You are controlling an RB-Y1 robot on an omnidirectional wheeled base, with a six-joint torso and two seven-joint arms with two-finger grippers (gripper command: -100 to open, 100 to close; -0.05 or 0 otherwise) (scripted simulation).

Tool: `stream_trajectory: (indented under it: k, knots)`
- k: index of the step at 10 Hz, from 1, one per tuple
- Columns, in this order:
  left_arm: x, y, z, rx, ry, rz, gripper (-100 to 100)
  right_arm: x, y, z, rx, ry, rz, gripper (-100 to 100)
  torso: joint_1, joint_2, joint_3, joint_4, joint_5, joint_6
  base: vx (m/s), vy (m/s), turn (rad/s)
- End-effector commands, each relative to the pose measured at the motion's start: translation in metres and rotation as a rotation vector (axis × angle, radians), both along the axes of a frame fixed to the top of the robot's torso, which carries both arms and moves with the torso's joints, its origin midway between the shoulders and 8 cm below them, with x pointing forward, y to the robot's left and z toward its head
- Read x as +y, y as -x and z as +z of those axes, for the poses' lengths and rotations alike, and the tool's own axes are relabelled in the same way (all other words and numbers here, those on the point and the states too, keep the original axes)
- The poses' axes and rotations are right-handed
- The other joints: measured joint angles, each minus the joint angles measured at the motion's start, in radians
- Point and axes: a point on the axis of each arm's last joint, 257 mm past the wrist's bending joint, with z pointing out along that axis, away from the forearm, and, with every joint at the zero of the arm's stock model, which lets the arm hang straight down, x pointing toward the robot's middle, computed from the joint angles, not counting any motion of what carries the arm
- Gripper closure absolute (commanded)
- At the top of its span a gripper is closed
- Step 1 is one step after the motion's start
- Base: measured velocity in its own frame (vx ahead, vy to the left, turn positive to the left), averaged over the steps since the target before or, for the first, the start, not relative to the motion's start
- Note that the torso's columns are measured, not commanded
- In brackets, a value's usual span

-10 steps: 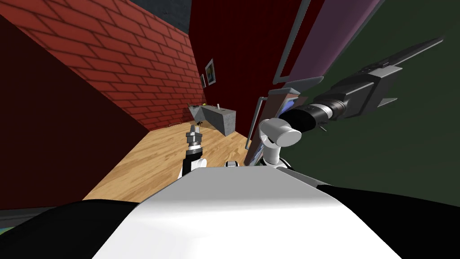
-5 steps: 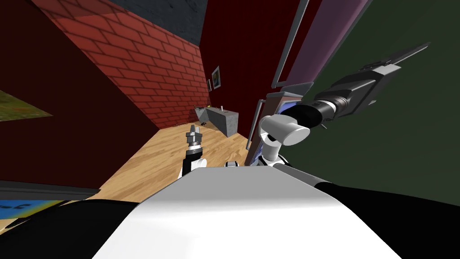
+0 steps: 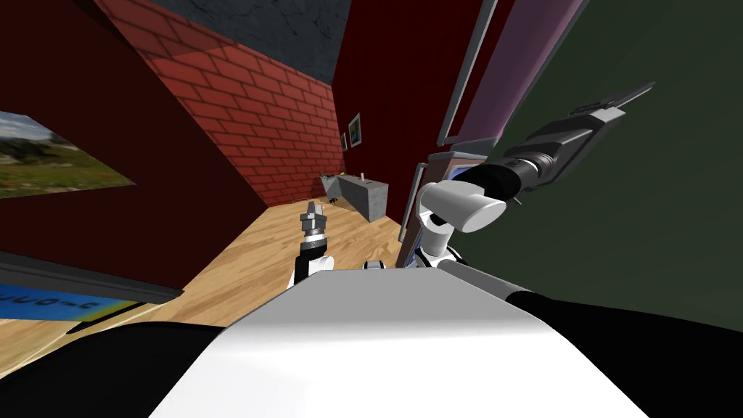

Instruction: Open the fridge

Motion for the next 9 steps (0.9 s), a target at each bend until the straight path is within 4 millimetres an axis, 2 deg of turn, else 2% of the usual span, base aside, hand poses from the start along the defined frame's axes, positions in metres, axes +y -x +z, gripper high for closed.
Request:
stream_trajectory:
  k: [1,9]
  knots:
    - [0.000,0.000,0.000,0.000,0.000,0.000,0,0.003,-0.018,-0.007,0.014,-0.044,0.068,-100,-0.001,0.000,0.000,0.000,0.000,0.001,-0.020,-0.004,0.171]
    - [0.000,0.000,0.000,0.000,0.000,0.000,0,0.016,-0.042,-0.020,0.002,-0.176,0.226,-100,-0.007,-0.003,-0.003,-0.001,-0.003,0.000,-0.019,-0.011,0.108]
